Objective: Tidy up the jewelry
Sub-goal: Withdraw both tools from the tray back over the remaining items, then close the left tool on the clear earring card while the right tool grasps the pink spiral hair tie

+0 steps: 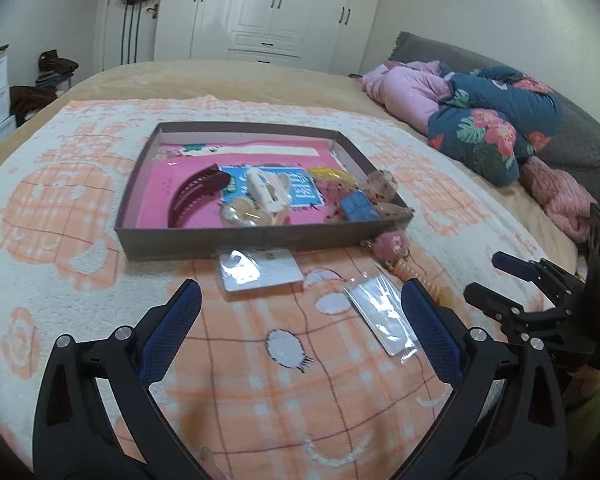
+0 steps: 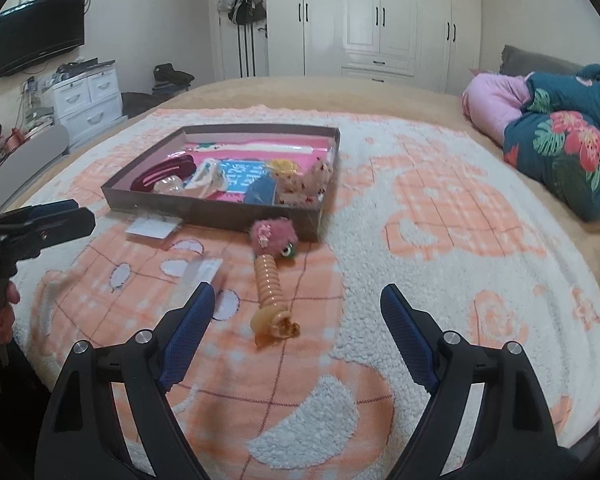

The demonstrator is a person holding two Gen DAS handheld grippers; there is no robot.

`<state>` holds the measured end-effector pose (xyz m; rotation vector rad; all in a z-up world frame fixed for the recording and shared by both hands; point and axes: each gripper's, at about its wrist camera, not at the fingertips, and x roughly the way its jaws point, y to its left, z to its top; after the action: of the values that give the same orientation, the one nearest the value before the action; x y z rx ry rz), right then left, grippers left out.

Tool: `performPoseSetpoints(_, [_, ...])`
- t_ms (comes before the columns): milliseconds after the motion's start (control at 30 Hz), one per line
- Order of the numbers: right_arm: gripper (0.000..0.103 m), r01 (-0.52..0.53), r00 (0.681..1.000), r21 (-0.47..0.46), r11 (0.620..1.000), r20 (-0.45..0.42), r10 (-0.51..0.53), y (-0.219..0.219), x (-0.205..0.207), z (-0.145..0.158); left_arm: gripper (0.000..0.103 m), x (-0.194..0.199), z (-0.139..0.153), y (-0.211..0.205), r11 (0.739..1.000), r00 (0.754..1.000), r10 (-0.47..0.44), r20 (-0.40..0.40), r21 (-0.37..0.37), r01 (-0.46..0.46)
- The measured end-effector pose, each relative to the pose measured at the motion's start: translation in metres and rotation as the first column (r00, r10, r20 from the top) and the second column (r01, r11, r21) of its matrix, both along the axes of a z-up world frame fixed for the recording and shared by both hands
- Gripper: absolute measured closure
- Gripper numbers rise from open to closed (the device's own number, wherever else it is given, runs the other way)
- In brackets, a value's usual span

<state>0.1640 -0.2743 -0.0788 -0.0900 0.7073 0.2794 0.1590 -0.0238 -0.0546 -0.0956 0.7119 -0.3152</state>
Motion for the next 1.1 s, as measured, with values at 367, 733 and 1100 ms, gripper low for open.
performPoseSetpoints(367, [0.035,-0.030,0.997,0.003,1.000,-0.069,0.030,0.006,0.012,-0.017,0.012,0.006,-0.016,-0.009,0.999,0.999,-0.015,-0.030,0.034,0.016])
performPoseSetpoints(733, [0.045,-0.050,0.992,-0.018,0.999,-0.114,0.048,0.015,0.025,-0.033,0.012,0.024,-0.032,-0.003,0.998,0.998,0.029,-0.062,0.049,-0.026])
performPoseSetpoints(1100, [0.053,-0.047,0.989,-0.017,0.999,-0.142,0.044,0.017,0.033,-0.040,0.012,0.041,-0.037,0.000,0.997,0.996,0.063,-0.065,0.056,-0.059])
